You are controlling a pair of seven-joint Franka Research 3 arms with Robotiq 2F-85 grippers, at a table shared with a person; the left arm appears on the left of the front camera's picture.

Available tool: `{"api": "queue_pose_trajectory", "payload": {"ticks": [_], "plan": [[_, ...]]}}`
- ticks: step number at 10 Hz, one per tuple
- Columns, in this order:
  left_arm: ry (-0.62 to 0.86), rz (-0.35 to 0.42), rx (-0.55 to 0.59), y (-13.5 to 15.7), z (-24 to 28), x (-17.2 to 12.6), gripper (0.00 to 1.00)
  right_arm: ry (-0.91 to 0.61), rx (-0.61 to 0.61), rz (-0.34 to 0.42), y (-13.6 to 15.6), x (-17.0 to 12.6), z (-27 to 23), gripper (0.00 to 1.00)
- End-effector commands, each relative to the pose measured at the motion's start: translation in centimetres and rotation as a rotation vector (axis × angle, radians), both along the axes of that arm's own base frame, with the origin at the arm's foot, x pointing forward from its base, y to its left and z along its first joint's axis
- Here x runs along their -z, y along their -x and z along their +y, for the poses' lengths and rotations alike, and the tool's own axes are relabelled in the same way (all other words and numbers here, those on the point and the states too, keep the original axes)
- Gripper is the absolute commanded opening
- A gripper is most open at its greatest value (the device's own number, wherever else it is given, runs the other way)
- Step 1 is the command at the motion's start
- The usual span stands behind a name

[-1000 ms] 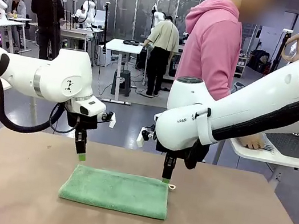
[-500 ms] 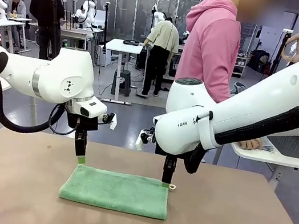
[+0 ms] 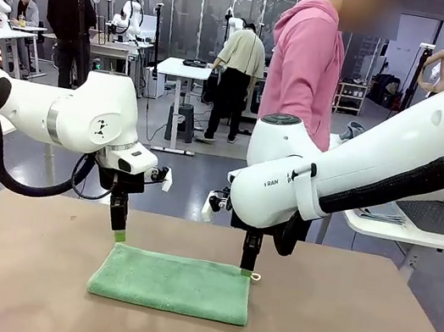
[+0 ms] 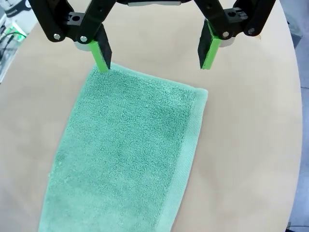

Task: Fold the towels and place them in the basket.
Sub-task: When a person lays out a Towel with hook on the table, fold it in half twice.

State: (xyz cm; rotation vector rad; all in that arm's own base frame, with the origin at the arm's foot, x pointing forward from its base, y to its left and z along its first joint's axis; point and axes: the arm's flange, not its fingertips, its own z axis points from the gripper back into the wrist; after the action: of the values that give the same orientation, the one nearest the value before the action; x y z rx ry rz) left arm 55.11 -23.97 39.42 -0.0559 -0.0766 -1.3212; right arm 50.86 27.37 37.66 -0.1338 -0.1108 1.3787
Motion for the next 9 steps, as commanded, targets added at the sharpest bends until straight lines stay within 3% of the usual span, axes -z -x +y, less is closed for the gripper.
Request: {"api": "queue_pose_trajectory", "payload": {"ticks": [1, 2, 3, 5, 9], "plan": [[0.0, 0.0, 0.0, 0.0, 0.0, 0.0, 0.91, -0.024, 0.018, -0.119, 1.0, -4.1, 0.8, 1.0], [-0.012, -0.03, -0.019, 1.5, 0.5, -2.2, 0.91, 0.005, 0.173, -0.191, 2.4, -6.6, 0.9, 1.0], [-0.003, -0.029, -0.033, 3.3, 1.0, -3.8, 0.91, -0.034, 0.286, -0.166, 4.3, -7.6, 0.6, 1.0], [0.054, -0.016, -0.122, 8.3, 3.2, -7.3, 0.91, -0.025, 0.497, -0.173, 6.9, -7.2, -0.9, 1.0], [0.102, -0.146, -0.34, 21.8, 6.9, -18.2, 0.91, -0.156, 0.807, -0.111, 7.6, -4.4, -3.4, 1.0]]}}
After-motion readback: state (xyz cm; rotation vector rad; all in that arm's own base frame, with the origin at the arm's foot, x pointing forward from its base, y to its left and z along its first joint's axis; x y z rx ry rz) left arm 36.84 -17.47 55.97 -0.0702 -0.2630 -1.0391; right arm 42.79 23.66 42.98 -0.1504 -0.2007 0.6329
